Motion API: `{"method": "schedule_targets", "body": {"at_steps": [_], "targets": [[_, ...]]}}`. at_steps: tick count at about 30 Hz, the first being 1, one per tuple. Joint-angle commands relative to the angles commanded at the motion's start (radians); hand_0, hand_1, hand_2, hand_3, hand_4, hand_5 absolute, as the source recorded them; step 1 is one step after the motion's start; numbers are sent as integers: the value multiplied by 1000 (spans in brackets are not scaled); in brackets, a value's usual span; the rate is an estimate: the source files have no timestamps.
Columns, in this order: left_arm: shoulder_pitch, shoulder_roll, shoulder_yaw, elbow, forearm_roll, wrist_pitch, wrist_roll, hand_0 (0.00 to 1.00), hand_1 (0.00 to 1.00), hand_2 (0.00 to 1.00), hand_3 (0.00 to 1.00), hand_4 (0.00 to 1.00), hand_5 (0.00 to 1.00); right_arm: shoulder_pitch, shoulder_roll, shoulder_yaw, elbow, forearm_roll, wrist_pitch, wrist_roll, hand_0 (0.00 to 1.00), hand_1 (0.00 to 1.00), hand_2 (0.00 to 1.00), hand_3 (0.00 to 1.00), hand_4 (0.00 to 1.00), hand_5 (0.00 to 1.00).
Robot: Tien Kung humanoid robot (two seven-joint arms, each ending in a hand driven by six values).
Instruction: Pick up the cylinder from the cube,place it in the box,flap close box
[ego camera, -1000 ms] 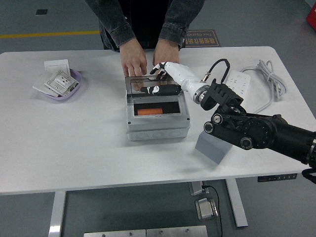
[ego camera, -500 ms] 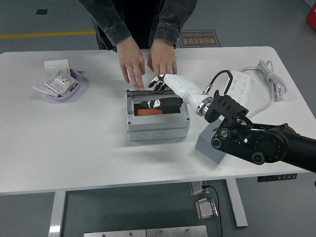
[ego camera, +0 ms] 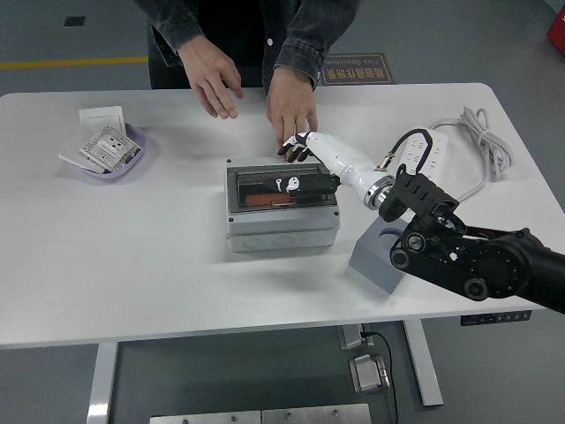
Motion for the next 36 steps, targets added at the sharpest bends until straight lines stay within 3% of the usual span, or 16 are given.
{"method": "schedule_targets", "body": {"at_steps": [5, 10, 14, 17, 19, 24, 25, 30, 31, 36], "targets": [[7, 2, -75, 0, 71, 0, 15, 648, 696, 588, 589, 563, 153, -97, -52, 135, 93, -90, 17, -21, 631, 594, 624, 686, 979, 737], [18, 1, -123, 0, 113, 0, 23, 648, 696, 588, 588, 564, 153, -235, -72, 316, 205, -148, -28, 7, 631, 594, 623, 686, 978, 738], [23, 0, -145, 0, 134, 0, 27, 647, 696, 588, 589, 565, 154, -349, -60, 457, 285, -75, -94, 87, 633, 593, 622, 684, 982, 741], [24, 1, -142, 0, 130, 0, 24, 647, 696, 588, 589, 565, 154, -433, -54, 554, 326, 2, -114, 154, 633, 593, 622, 684, 982, 741], [24, 2, -141, 0, 127, 0, 23, 647, 697, 588, 589, 566, 155, -488, -52, 612, 336, 62, -112, 198, 581, 561, 614, 672, 991, 722], [26, 3, -139, 0, 122, 0, 22, 647, 697, 588, 589, 566, 155, -610, -41, 732, 328, 216, -94, 300, 581, 561, 614, 672, 991, 722], [27, 3, -140, 0, 122, 1, 21, 647, 696, 588, 589, 566, 155, -638, -38, 757, 324, 253, -92, 324, 453, 498, 604, 676, 980, 520], [30, 6, -139, 0, 116, 1, 18, 647, 696, 588, 589, 566, 155, -723, -28, 806, 316, 375, -85, 385, 453, 498, 604, 676, 980, 520], [31, 7, -138, 0, 113, 2, 17, 647, 696, 588, 589, 567, 155, -732, -28, 809, 316, 397, -84, 390, 559, 547, 652, 749, 888, 330], [31, 12, -123, 0, 97, 2, 12, 647, 696, 588, 589, 567, 155, -753, -29, 811, 310, 477, -77, 404, 559, 547, 652, 749, 888, 330]]}}
